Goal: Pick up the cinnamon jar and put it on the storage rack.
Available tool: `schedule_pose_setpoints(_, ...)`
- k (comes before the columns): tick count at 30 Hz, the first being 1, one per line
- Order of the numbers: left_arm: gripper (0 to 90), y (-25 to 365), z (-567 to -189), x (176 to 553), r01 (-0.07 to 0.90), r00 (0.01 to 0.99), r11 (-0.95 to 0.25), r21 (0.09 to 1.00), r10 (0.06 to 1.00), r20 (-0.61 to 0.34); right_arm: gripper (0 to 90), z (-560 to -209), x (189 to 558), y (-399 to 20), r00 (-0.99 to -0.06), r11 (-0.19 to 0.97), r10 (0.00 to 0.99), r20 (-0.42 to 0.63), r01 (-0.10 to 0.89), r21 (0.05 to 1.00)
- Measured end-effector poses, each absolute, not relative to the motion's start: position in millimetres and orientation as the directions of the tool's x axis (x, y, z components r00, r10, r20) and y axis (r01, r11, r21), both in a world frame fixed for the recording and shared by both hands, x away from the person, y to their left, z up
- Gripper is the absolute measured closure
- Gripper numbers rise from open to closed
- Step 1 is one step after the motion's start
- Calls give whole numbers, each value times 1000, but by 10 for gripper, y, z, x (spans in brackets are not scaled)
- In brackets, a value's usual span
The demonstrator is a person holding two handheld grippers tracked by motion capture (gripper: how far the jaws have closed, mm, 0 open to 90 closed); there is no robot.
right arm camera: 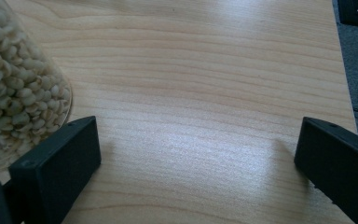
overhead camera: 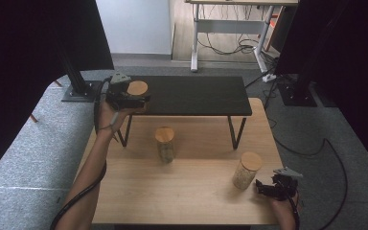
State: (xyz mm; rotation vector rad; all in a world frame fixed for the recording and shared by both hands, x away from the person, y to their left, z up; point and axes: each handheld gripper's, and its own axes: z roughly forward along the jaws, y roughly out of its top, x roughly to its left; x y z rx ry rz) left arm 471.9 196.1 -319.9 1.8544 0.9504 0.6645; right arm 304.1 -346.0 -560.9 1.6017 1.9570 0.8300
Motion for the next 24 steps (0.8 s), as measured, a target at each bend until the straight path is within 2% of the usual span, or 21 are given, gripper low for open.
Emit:
schedule_pose_setpoints(9, 66, 1982, -3217, 4675, 312, 564, -271, 911, 824, 52, 0, -5609, 3041, -3459, -204, 134, 979, 15, 691, 710)
schedule_pose_setpoints(24, 63, 2055, -3260, 4468, 289, 579, -260, 921, 814, 49, 0, -5609, 3040, -3454, -215, 141, 976, 16, 689, 711)
